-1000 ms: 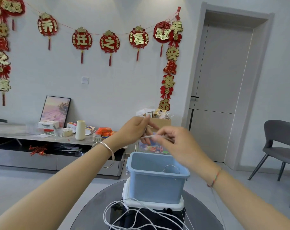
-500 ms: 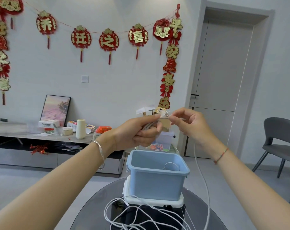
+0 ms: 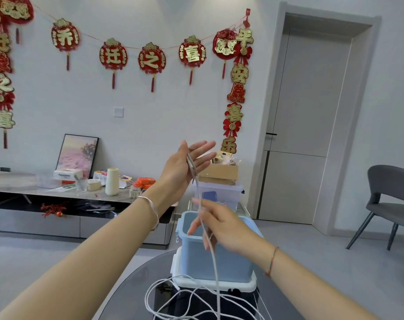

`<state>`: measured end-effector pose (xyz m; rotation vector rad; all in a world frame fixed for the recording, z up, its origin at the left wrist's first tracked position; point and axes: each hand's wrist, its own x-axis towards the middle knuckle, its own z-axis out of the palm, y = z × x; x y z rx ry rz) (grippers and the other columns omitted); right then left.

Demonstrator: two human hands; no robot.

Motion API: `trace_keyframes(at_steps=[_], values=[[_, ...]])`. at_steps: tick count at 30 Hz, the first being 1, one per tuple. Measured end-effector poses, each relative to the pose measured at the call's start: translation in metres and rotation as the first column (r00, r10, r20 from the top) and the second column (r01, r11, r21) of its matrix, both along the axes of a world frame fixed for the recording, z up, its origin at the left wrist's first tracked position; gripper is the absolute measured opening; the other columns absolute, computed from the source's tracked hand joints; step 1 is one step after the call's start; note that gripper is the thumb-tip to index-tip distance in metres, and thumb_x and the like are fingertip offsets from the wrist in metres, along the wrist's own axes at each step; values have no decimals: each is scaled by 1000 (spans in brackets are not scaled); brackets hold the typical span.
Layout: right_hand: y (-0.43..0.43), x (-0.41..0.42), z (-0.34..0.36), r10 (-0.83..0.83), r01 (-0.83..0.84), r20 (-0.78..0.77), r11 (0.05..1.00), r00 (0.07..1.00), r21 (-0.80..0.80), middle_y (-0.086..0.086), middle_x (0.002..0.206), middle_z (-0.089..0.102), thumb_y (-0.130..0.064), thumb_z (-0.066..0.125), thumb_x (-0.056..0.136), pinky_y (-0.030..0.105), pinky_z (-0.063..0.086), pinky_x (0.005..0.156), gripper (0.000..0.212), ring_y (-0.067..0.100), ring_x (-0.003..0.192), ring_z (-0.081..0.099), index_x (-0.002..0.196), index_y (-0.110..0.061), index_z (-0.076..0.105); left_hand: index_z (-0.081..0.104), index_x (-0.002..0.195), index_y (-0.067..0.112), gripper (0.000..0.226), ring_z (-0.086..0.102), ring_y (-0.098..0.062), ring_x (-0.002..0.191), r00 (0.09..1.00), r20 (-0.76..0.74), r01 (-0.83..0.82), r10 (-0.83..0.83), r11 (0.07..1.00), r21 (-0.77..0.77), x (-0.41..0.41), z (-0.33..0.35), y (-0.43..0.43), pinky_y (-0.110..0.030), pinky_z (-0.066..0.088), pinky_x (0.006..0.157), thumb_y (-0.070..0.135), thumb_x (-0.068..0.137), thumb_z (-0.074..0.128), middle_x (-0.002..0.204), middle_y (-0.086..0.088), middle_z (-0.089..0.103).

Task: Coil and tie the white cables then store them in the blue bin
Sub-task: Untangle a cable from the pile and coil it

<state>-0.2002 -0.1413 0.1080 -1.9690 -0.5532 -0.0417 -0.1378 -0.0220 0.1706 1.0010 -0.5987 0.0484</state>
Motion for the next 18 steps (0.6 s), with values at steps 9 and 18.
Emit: trace_keyframes(at_steps=[9, 18], values=[[1, -27, 13, 224, -122, -263, 927, 938, 355, 0, 74, 62, -10, 54, 93, 18, 50, 60, 16, 9, 64, 54, 105, -12, 66, 61, 101, 15, 49, 71, -11, 73, 960, 116, -276, 256, 936, 218, 9, -15, 4, -17, 53, 61, 38, 104, 17, 92, 3, 73], [-26, 39, -4, -434, 445, 427, 892, 793, 81, -12, 115, 46, -14, 73, 79, 10, 32, 85, 51, 1, 101, 43, 118, -27, 43, 60, 94, 11, 48, 66, -7, 55, 996, 22, -94, 91, 975, 201, -3, -9, -5, -16, 51, 53, 32, 106, 19, 71, 4, 73]])
